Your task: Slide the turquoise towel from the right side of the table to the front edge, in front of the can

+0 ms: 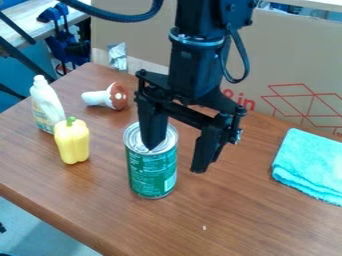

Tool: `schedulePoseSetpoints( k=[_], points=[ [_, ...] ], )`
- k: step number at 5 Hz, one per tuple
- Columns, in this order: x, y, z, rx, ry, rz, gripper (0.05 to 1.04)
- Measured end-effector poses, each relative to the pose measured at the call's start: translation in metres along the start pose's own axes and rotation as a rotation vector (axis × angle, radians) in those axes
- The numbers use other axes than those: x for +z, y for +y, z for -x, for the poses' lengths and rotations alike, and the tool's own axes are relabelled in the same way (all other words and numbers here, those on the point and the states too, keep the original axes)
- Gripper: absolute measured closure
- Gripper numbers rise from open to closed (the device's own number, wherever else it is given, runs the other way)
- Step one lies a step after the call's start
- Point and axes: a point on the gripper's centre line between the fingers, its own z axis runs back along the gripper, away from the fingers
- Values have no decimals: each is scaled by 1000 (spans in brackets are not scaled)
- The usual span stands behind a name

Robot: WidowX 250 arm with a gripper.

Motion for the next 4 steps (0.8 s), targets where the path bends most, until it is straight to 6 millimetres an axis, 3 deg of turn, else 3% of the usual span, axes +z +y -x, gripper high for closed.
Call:
schedulePoseSetpoints(
  k=[1, 2, 4],
  points=[
    [-5, 0, 0, 0, 20, -4, 83],
    [-17, -5, -27, -5, 30, -24, 83],
    [-38, -32, -121, -34, -81, 23, 83]
  ],
)
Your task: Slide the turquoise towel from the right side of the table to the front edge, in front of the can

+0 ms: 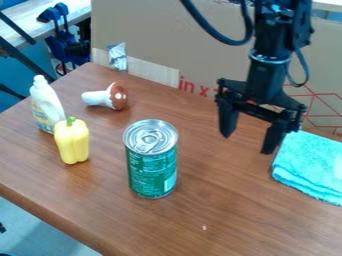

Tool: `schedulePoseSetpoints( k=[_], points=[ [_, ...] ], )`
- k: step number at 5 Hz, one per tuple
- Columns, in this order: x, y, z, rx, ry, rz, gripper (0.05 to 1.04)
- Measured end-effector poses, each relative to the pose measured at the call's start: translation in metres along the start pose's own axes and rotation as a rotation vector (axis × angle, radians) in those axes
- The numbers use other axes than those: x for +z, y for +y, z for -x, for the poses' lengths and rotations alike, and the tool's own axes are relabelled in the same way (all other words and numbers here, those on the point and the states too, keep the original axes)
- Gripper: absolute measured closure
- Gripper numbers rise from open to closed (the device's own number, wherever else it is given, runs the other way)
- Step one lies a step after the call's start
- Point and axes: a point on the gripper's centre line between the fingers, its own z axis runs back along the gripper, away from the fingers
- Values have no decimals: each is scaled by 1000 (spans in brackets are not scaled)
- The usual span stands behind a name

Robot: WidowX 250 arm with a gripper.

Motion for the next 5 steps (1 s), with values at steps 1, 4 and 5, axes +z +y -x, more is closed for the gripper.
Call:
schedulePoseSetpoints(
  k=[1, 4, 5],
  points=[
    [-15, -10, -34, 44, -38, 19, 83],
    [-34, -38, -67, 64, -85, 88, 83],
    [-41, -42, -68, 52, -90, 38, 83]
  ],
)
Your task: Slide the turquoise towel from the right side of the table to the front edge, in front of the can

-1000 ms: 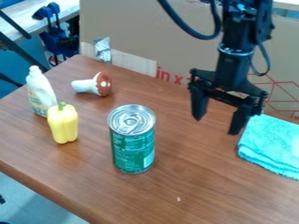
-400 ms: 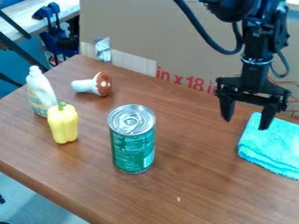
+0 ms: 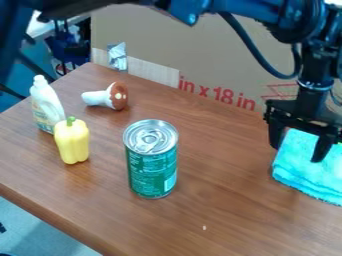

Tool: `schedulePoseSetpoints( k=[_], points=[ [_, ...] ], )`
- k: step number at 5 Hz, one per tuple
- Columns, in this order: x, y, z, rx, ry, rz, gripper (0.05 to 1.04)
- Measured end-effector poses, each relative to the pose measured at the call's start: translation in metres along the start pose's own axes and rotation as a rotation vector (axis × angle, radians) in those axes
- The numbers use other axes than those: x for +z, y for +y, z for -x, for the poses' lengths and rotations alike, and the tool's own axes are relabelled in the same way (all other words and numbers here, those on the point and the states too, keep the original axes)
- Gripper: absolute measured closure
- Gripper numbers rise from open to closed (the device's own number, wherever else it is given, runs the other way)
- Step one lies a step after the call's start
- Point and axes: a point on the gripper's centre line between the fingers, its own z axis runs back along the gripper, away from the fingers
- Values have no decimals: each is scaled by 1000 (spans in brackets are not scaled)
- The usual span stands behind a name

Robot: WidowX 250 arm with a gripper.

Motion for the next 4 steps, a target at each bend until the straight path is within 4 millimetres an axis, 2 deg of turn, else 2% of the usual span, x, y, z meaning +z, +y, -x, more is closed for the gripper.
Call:
schedulePoseSetpoints(
  k=[2, 3, 4],
  points=[
    [-27, 12, -8, 59, -17, -90, 83],
    [-39, 15, -9, 105, -25, -35, 83],
    [-42, 10, 2, 135, -15, -28, 83]
  ],
)
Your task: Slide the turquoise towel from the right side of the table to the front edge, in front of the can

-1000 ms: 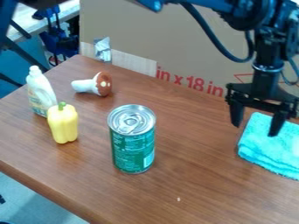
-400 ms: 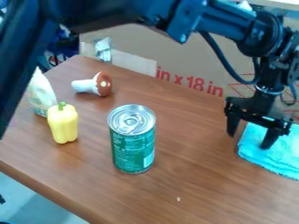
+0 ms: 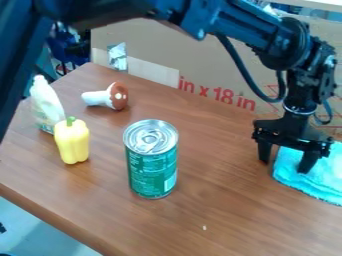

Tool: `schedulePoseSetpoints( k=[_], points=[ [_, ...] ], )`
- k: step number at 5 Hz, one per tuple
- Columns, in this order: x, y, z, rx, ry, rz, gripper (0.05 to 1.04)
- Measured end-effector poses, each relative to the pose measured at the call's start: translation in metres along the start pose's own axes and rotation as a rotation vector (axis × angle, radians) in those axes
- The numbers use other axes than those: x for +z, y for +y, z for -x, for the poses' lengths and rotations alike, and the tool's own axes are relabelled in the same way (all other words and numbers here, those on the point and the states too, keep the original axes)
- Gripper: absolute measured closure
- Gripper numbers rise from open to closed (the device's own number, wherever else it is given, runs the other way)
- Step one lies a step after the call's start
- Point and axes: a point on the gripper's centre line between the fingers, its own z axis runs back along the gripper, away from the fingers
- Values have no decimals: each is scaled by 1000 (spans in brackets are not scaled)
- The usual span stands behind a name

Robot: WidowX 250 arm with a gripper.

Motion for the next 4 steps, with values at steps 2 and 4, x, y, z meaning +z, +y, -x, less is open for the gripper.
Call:
schedulePoseSetpoints(
  k=[2, 4],
  points=[
    [7, 24, 80, 65, 100, -74, 83],
    [15, 36, 121, 3, 201, -191, 83]
  ],
)
